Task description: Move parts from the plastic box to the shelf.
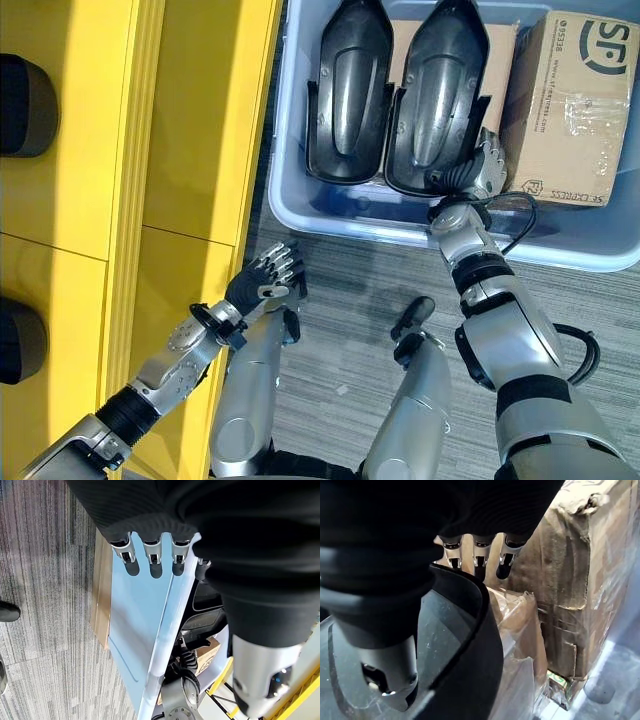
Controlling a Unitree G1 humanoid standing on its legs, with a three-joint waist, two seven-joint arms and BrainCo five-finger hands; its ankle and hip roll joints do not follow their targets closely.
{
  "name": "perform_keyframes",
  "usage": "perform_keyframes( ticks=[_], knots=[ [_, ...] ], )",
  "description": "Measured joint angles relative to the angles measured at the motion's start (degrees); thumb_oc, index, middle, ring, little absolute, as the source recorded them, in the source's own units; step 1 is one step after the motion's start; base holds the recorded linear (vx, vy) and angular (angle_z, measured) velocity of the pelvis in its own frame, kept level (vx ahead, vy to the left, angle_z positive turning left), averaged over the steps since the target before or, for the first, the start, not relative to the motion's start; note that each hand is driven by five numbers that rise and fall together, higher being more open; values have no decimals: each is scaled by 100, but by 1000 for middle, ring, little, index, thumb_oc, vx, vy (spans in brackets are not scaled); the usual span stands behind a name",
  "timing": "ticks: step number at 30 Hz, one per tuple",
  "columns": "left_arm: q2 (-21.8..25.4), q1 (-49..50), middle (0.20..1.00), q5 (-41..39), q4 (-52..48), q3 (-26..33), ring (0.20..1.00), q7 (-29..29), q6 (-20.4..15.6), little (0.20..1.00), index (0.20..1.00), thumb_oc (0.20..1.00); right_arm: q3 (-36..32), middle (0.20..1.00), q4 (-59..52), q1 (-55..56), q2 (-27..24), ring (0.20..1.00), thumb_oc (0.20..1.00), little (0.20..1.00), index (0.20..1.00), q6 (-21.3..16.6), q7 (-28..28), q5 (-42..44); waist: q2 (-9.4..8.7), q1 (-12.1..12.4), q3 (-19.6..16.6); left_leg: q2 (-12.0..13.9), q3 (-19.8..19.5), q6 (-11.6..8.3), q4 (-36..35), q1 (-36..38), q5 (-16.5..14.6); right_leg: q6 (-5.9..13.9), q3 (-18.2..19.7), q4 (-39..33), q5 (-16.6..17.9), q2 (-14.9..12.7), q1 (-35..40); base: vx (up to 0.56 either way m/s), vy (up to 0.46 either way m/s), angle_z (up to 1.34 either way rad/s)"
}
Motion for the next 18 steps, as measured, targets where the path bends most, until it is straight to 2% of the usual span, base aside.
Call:
perform_keyframes(
  ticks=[5,6,14,15,18],
  knots=[
    [12,-5,1000,3,0,2,1000,-1,21,1000,1000,1000,6,1000,286,-253,0,1000,1000,1000,1000,62,51,123,5,18,-3,9,-23,-1,53,-96,0,-12,1,44,-8,-6,-79,4,-4,1],
    [14,-13,1000,3,0,3,1000,-1,55,1000,1000,1000,7,200,297,-255,1,200,200,200,200,62,50,121,6,18,-3,9,-34,0,71,-112,-1,-12,-5,42,-7,-8,-80,25,-16,3],
    [20,-12,1000,32,-5,-8,1000,6,103,1000,1000,1000,12,200,394,-680,-125,200,200,200,200,196,32,103,30,9,-18,11,-3,-33,92,-172,-19,-63,48,165,-43,-27,-252,4,-2,-2],
    [21,-24,1000,34,-5,-41,1000,5,1,1000,1000,1000,30,200,460,-680,-122,200,200,200,200,233,101,103,65,11,-32,13,-22,-32,111,-272,-17,-64,55,176,-43,-29,-328,0,0,0],
    [62,-46,1000,28,-98,-31,1000,4,-51,1000,1000,1000,7,200,447,-627,-107,200,200,200,200,34,-105,104,66,7,-32,8,-17,10,149,-335,6,-56,68,207,-37,-43,-397,0,0,0]
  ],
)
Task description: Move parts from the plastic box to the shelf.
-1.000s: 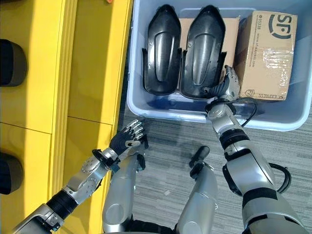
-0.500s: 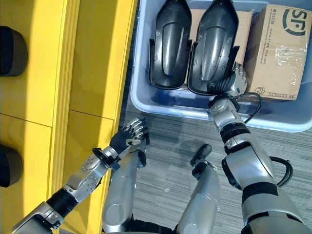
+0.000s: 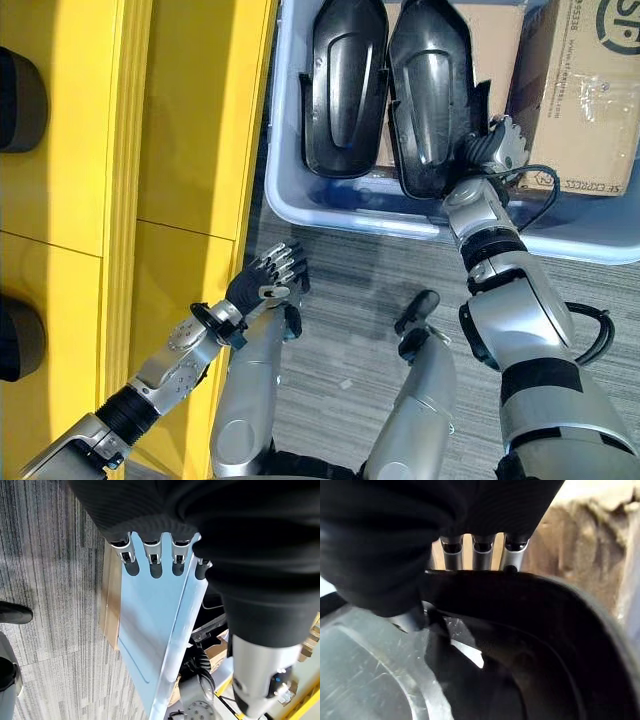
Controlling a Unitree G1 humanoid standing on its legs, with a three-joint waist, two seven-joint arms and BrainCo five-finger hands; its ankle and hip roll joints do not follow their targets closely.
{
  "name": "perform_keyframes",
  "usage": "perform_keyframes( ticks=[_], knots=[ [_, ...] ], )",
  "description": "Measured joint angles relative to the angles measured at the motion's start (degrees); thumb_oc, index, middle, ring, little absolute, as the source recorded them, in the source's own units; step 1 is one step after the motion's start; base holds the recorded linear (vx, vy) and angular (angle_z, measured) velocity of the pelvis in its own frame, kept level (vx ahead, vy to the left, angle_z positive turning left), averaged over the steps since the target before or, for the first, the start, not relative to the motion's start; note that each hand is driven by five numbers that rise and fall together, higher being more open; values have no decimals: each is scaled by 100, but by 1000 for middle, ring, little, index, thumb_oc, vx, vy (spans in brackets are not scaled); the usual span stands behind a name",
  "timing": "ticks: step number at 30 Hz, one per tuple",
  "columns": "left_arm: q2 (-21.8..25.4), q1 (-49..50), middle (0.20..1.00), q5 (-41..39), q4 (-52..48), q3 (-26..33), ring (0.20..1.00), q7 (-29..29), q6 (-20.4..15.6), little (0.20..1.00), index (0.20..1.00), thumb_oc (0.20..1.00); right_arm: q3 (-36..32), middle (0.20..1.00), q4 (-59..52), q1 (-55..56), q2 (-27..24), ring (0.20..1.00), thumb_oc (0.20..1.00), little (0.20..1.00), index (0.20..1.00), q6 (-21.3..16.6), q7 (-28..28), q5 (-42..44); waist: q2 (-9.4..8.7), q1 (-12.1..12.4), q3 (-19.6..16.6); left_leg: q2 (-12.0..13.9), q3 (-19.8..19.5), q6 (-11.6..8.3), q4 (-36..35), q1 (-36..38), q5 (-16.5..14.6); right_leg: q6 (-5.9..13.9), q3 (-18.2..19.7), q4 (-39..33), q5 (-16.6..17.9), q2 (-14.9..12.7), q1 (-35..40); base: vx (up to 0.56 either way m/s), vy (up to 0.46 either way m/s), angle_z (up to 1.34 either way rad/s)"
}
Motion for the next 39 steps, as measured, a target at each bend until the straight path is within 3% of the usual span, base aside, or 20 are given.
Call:
perform_keyframes(
  ticks=[9,13,16,18,23,27,30,32,34,36,39],
  knots=[
    [-7,1,1000,4,29,-14,1000,108,-122,1000,1000,1000,-434,200,-524,644,81,200,200,200,200,-952,-730,4,0,-76,0,5,23,21,25,30,-16,20,37,-74,51,26,50,-10,2,-1],
    [-34,74,1000,10,156,3,1000,105,-227,1000,1000,1000,-477,200,-905,1262,182,200,200,200,200,-1389,-1143,-101,-3,-168,1,4,97,32,-107,451,-31,64,45,-306,122,81,468,-29,-4,-7],
    [-41,214,1000,5,153,53,1000,61,-330,1000,1000,1000,-526,200,-1041,1512,247,200,200,200,200,-1563,-1317,-127,1,-254,-13,9,231,27,-289,814,-19,94,88,-536,239,157,749,-82,-3,-19],
    [-53,379,1000,9,140,273,1000,34,-345,1000,1000,1000,-909,200,-1540,1747,206,200,200,200,200,-1706,-1478,-216,6,-382,-30,99,312,31,-370,895,-4,90,110,-799,400,300,853,21,12,-27],
    [-54,794,1000,53,99,492,1000,-38,-383,1000,1000,1000,-1189,200,-2439,2487,0,200,200,200,200,-1789,-1575,-217,-9,-570,-28,83,497,6,-648,1840,-31,165,143,-1206,489,380,1745,37,12,-16],
    [-85,1043,1000,57,93,621,1000,-169,-386,1000,1000,1000,-1760,200,-3121,2853,-71,200,200,200,200,-2306,-1096,400,-26,-715,-29,96,655,-49,-906,2616,-69,212,248,-1484,521,495,2405,71,-10,-17],
    [-98,1394,1000,-15,102,931,1000,-314,-383,1000,1000,1000,-2225,200,-3508,3530,-62,200,200,200,200,-2363,-593,706,-41,-808,-100,92,714,-115,-1175,3422,-112,270,209,-1834,530,576,3247,188,-61,-6],
    [-164,1660,1000,-73,112,1159,1000,-481,-329,1000,1000,1000,-2328,200,-3910,3978,32,200,200,200,200,-2282,-288,860,-110,-853,-331,104,740,-153,-1258,3689,-107,313,199,-2031,574,650,3543,158,-49,-11],
    [-232,2012,1000,-184,169,1296,1000,-632,-297,1000,1000,1000,-2220,200,-4299,4452,95,200,200,200,200,-2215,45,900,-226,-902,-800,117,801,-211,-1353,3869,-158,334,193,-2285,601,710,3753,219,-38,-12],
    [-344,2186,1000,-192,169,1355,1000,-721,-160,1000,1000,1000,-2210,200,-5074,4799,148,200,200,200,200,-1998,251,896,-289,-993,-944,116,816,-256,-1363,4138,-229,365,193,-2438,621,739,4083,205,-26,-4],
    [-411,2555,1000,-201,175,1356,1000,-973,-77,1000,1000,1000,-2088,200,-5657,5435,419,200,200,200,200,-2088,634,897,-402,-1021,-1485,125,839,-320,-1368,4410,-380,401,222,-2678,603,774,4368,134,-7,-11]
  ],
)
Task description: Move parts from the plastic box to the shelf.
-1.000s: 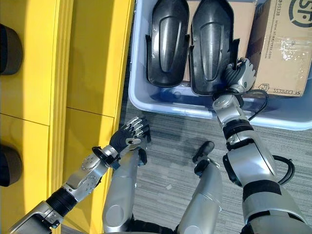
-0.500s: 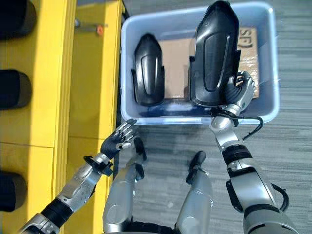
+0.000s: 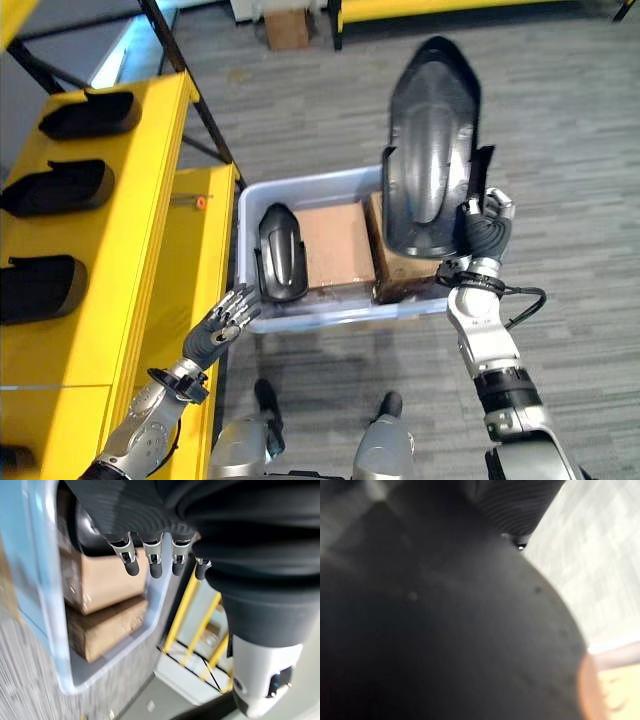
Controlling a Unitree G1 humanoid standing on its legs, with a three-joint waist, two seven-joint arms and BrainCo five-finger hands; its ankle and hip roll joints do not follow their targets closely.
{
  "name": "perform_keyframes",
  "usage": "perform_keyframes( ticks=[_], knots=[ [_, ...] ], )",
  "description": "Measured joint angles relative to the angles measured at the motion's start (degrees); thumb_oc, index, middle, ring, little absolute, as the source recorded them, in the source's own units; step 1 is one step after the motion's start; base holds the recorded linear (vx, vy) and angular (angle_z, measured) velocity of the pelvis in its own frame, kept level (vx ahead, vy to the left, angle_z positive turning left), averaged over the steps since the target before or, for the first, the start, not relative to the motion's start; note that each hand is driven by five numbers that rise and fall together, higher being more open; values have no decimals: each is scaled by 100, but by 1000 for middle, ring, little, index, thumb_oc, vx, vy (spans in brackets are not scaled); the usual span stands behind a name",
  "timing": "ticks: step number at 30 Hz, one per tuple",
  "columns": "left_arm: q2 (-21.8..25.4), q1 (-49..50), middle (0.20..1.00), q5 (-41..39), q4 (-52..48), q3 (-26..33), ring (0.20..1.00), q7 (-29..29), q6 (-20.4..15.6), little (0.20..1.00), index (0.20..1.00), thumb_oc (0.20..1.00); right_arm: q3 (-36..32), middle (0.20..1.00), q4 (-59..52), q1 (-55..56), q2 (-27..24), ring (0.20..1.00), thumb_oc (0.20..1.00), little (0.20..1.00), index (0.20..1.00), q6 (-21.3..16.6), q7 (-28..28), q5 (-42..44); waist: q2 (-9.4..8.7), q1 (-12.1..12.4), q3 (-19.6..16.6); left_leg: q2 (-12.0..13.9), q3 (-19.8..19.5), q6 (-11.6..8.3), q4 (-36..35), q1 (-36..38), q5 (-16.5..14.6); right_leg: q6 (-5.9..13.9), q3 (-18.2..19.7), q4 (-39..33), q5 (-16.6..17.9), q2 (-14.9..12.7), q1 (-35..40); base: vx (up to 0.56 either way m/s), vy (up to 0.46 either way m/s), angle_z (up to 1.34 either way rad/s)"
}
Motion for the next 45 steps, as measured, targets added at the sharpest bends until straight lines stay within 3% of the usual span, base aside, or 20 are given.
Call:
perform_keyframes(
  ticks=[4,13,18,20,23,25,28,30,32,33,34,35,37,38,39,41,42,43,44,45],
  knots=[
    [-199,160,1000,17,37,15,1000,-228,73,1000,1000,1000,121,200,-30,534,243,200,200,200,200,-27,433,1,-61,-63,-384,-28,62,0,-101,105,-27,44,6,-287,108,30,162,92,-20,-7],
    [-164,278,1000,45,48,17,1000,-339,152,1000,1000,1000,1082,200,-158,941,330,200,200,200,200,-11,1373,75,-60,-11,-399,-64,142,9,-198,188,-2,56,34,-522,275,52,282,11,-25,-3],
    [-94,498,1000,64,25,230,1000,-343,356,1000,1000,1000,1183,200,-529,1324,351,200,200,200,200,2,1391,80,-69,56,-408,-105,-162,68,-308,97,57,82,-108,-508,207,73,421,16,-44,27],
    [-72,444,1000,184,15,224,1000,-350,463,1000,1000,1000,1181,200,-529,1324,341,200,200,200,200,-1,1337,78,-64,13,-410,-139,-392,106,-402,-13,149,87,-114,-486,98,110,409,21,-60,61],
    [-41,290,1000,214,-15,186,1000,-430,517,1000,1000,1000,1143,200,-529,1386,238,200,200,200,200,-81,1184,9,-54,-59,-391,-225,-1053,230,-465,-220,276,63,507,-217,-332,295,433,37,-75,96],
    [-26,408,1000,206,-57,203,1000,-419,582,1000,1000,1000,1035,200,-529,1347,237,200,200,200,200,-175,1187,-3,49,119,-387,-213,-1232,237,-405,-258,281,90,452,-162,-436,336,491,13,-82,36],
    [-55,466,1000,184,-43,198,1000,-370,588,1000,1000,1000,916,200,-519,1172,208,200,200,200,200,-292,1180,52,114,132,-373,-205,-1484,228,-172,-500,268,33,336,78,-583,346,376,-63,-122,43],
    [-247,443,1000,157,8,242,1000,-254,579,1000,1000,1000,839,200,-292,880,240,200,200,200,200,-411,1227,228,175,281,-271,-201,-2017,197,226,-831,286,-80,352,713,-1002,382,129,-24,-113,63],
    [-279,589,1000,152,8,341,1000,-201,562,1000,1000,1000,810,200,-262,802,246,200,200,200,200,-408,1323,231,257,468,-207,-166,-2179,238,164,-836,269,-231,384,1341,-1410,483,-30,-48,-64,65],
    [-333,663,1000,149,98,394,1000,-259,489,1000,1000,1000,831,200,-348,854,250,200,200,200,200,-402,1350,222,313,509,-176,-148,-2291,473,-68,-883,364,-379,463,1583,-1580,677,-32,-129,-78,136],
    [-269,549,1000,149,287,531,1000,-329,470,1000,1000,1000,830,200,-368,972,352,200,200,200,200,-387,1340,223,106,358,-126,-48,-1940,791,-278,-870,-163,-598,520,1448,-1591,749,-30,-132,-61,160],
    [-247,581,1000,156,328,604,1000,-364,471,1000,1000,1000,835,200,-372,953,396,200,200,200,200,-335,1350,209,-9,424,-75,145,-1361,643,-174,-955,-322,-675,284,1421,-1516,690,-72,-201,-50,165],
    [-183,364,1000,222,678,467,1000,-447,477,1000,1000,1000,751,200,-465,1133,277,200,200,200,200,-314,1336,74,-37,194,-66,632,89,513,478,-998,-359,-823,-459,1193,-1381,619,180,-169,1,140],
    [-153,245,1000,218,727,386,1000,-448,476,1000,1000,1000,732,200,-485,1238,146,200,200,200,200,-313,1341,75,-114,183,-74,668,175,461,667,-801,-387,-834,-518,1253,-1387,504,142,-306,100,123],
    [-138,86,1000,215,679,326,1000,-442,474,1000,1000,1000,685,200,-487,1336,36,200,200,200,200,-308,1353,76,-277,45,-64,682,157,257,1088,-380,-490,-801,-675,1334,-1352,232,115,-353,130,88],
    [-139,-178,1000,213,593,203,1000,-419,462,1000,1000,1000,513,200,-576,1530,-15,200,200,200,200,-308,1350,142,-419,-109,-36,691,190,267,1623,-89,-480,-706,-815,1492,-1290,-138,15,-265,171,72],
    [-142,-280,1000,211,561,158,1000,-423,459,1000,1000,1000,473,200,-583,1584,-66,200,200,200,200,-308,1348,216,-401,-154,-56,713,331,374,1777,72,-294,-649,-872,1582,-1260,-304,-9,-183,201,65],
    [-145,-432,1000,205,553,166,1000,-416,458,1000,1000,1000,479,200,-569,1588,-96,200,200,200,200,-272,1356,253,-492,-232,-24,412,397,366,1626,51,-151,-650,-864,1907,-1192,-520,-150,-165,254,77],
    [-153,-566,1000,200,534,188,1000,-414,432,1000,1000,1000,542,200,-556,1573,-79,200,200,200,200,-264,1409,269,-459,-316,-50,339,439,461,1424,-13,-49,-512,-736,2179,-1457,-429,-513,-179,322,62],
    [-53,-581,1000,201,500,229,1000,-414,359,1000,1000,1000,640,200,-547,1471,-44,200,200,200,200,-266,1534,286,-567,-252,-122,259,407,338,975,-17,156,-593,-689,1920,-1367,-121,-740,-185,376,57]
  ],
)
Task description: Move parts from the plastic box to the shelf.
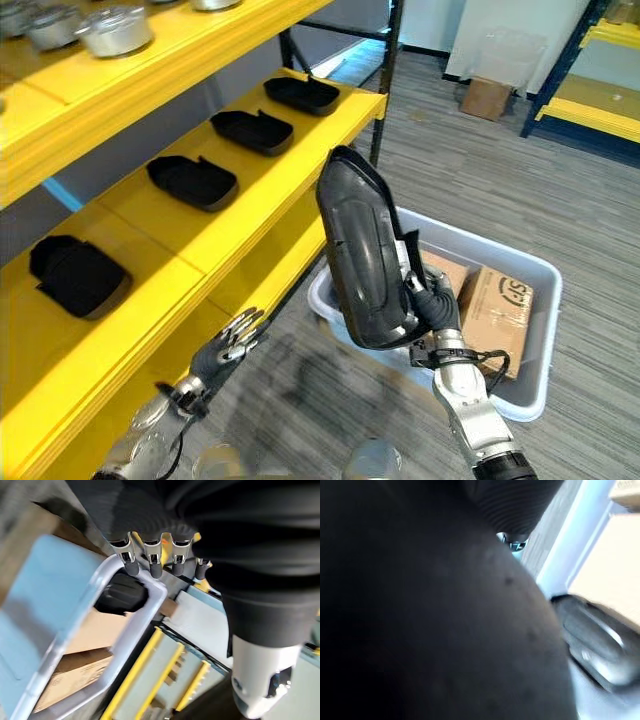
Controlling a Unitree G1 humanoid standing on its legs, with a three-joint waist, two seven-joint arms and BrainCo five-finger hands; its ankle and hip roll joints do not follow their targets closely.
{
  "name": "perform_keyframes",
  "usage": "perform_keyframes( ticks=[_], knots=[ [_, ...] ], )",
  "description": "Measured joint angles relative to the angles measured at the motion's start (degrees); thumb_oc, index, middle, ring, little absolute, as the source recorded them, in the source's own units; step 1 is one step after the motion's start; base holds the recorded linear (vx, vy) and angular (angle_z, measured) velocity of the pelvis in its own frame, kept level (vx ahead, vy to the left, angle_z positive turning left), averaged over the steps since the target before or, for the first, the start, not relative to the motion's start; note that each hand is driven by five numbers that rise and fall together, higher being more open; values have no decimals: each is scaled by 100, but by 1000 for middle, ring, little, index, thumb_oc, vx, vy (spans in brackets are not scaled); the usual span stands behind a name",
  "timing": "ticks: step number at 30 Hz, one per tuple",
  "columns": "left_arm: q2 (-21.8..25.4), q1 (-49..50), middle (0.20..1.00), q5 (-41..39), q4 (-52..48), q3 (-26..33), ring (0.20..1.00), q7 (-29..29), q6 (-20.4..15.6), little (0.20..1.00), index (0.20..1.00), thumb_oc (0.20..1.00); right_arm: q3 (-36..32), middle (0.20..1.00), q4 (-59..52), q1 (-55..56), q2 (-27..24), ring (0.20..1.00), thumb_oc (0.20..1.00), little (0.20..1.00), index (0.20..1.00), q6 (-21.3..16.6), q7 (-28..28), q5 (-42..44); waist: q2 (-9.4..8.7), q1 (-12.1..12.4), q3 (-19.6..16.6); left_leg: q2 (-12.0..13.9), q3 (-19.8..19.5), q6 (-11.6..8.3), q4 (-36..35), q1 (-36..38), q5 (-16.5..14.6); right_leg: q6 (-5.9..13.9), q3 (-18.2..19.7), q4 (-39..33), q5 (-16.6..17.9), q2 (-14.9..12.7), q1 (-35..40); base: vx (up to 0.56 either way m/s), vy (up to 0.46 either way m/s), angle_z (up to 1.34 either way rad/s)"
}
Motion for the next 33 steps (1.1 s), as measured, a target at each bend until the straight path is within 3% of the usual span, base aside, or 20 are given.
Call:
perform_keyframes(
  ticks=[1,2,4,6,7,8,9,12,13,16,17,18,20,23,25,26,27,29,32,33],
  knots=[
    [214,-58,1000,3,31,23,1000,-5,-61,1000,1000,1000,25,200,11,-68,131,200,200,200,200,-19,106,8,-243,-17,-74,-106,-2,-62,-194,-10,99,-396,-19,-517,492,10,-81,-194,460,48],
    [124,-103,1000,11,103,-22,1000,36,-18,1000,1000,1000,-3,200,91,-173,183,200,200,200,200,4,202,118,-85,-37,-106,322,145,-131,309,97,-249,-395,-309,-532,658,7,-32,-178,486,66],
    [-119,-92,1000,-47,93,-110,1000,23,32,1000,1000,1000,-78,200,76,-141,158,200,200,200,200,6,286,298,158,-124,-237,417,252,-396,322,401,-469,-219,-493,-421,763,-221,-88,-152,463,75],
    [-387,-198,1000,-78,86,-197,1000,12,81,1000,1000,1000,-205,200,78,-136,126,200,200,200,200,78,273,421,446,-154,-293,237,448,-482,-45,429,-990,8,-659,-496,962,-373,-89,-135,409,85],
    [-412,-221,1000,-79,118,-195,1000,38,79,1000,1000,1000,-180,200,95,-161,222,200,200,200,200,139,269,423,431,-77,-309,133,506,-613,-169,416,-1070,80,-676,-636,1105,-450,-73,-183,551,74],
    [-287,111,1000,-57,121,-197,1000,106,72,1000,1000,1000,209,200,83,-153,360,200,200,200,200,204,344,415,306,94,-346,-240,355,-420,-295,300,-1101,329,-517,-1313,1438,-506,129,-193,599,48],
    [-287,111,1000,-57,121,-197,1000,106,72,1000,1000,1000,209,200,83,-153,360,200,200,200,200,204,344,415,306,94,-346,-240,355,-420,-295,300,-1101,329,-517,-1313,1438,-506,129,-160,521,72],
    [130,738,1000,13,14,36,1000,201,-143,1000,1000,1000,472,200,-71,-147,663,200,200,200,200,376,462,415,160,627,-410,-851,146,15,-632,193,-986,544,-531,-2203,1543,-665,532,-156,471,67],
    [359,1096,1000,37,-223,405,1000,216,-223,1000,1000,1000,550,200,-118,-130,897,200,200,200,200,442,401,408,-115,758,-483,-1091,26,124,-612,116,-1031,574,-565,-2446,1772,-835,687,-159,436,64],
    [612,1149,1000,233,-239,659,1000,218,-287,1000,1000,1000,648,200,-235,-230,1131,200,200,200,200,492,341,410,-356,988,-492,-1177,-218,306,-96,-295,-1291,441,-742,-2523,1938,-994,722,-116,334,63],
    [667,1152,1000,237,-239,668,1000,215,-288,1000,1000,1000,704,200,-235,-294,1208,200,200,200,200,514,363,405,-429,1008,-481,-1230,-291,313,-18,-359,-1279,199,-700,-2402,2664,-950,718,-98,350,25],
    [611,1154,1000,235,-207,678,1000,212,-283,1000,1000,1000,730,200,-237,-337,1251,200,200,200,200,564,371,405,-371,1088,-457,-1204,-257,342,1,-352,-1305,416,-822,-2422,2953,-942,700,-62,252,14],
    [365,1012,1000,220,-166,664,1000,100,-258,1000,1000,1000,736,200,-272,-353,1270,200,200,200,200,586,312,462,-123,1084,-349,-1196,-354,427,-187,-328,-1296,476,-809,-2522,3638,-923,689,-40,213,11],
    [255,911,1000,217,-150,663,1000,-25,-237,1000,1000,1000,831,200,-250,-377,1303,200,200,200,200,770,285,479,-96,1132,-306,-1415,-323,573,-612,-80,-1205,273,-860,-2450,4144,-1078,633,-35,171,0],
    [250,901,1000,216,-149,655,1000,-50,-227,1000,1000,1000,877,200,-249,-410,1295,200,200,200,200,799,312,495,-84,1176,-304,-1475,-279,681,-800,22,-1156,319,-857,-2090,4102,-1180,412,10,48,-3],
    [229,829,1000,212,-106,618,1000,-52,-230,1000,1000,1000,868,200,-246,-393,1262,200,200,200,200,803,329,512,-28,1072,-318,-1429,-499,720,-937,23,-1052,798,-454,-1673,3474,-899,304,36,5,54],
    [239,745,1000,213,-105,583,1000,-57,-231,1000,1000,1000,866,200,-256,-374,1225,200,200,200,200,811,339,524,39,911,-273,-1367,-655,755,-1094,50,-886,923,-113,-1317,2742,-482,286,50,21,68],
    [192,706,1000,182,-123,501,1000,-54,-235,1000,1000,1000,841,200,-440,-341,983,200,200,200,200,911,454,526,-9,877,-277,-1408,-609,723,-1385,255,-709,772,-221,-1380,1789,149,426,115,33,15],
    [-79,697,1000,165,-130,306,1000,-73,-236,1000,1000,1000,840,200,-424,-323,883,200,200,200,200,959,571,526,8,634,-279,-1459,-622,609,-1481,467,-730,609,9,-2438,1681,642,933,165,-67,-7],
    [-154,584,1000,165,-129,195,1000,-127,-231,1000,1000,1000,836,200,-222,-301,809,200,200,200,200,975,598,525,-42,493,-313,-1450,-748,523,-1472,449,-707,363,315,-3044,1654,950,1210,262,-65,30]
  ],
)
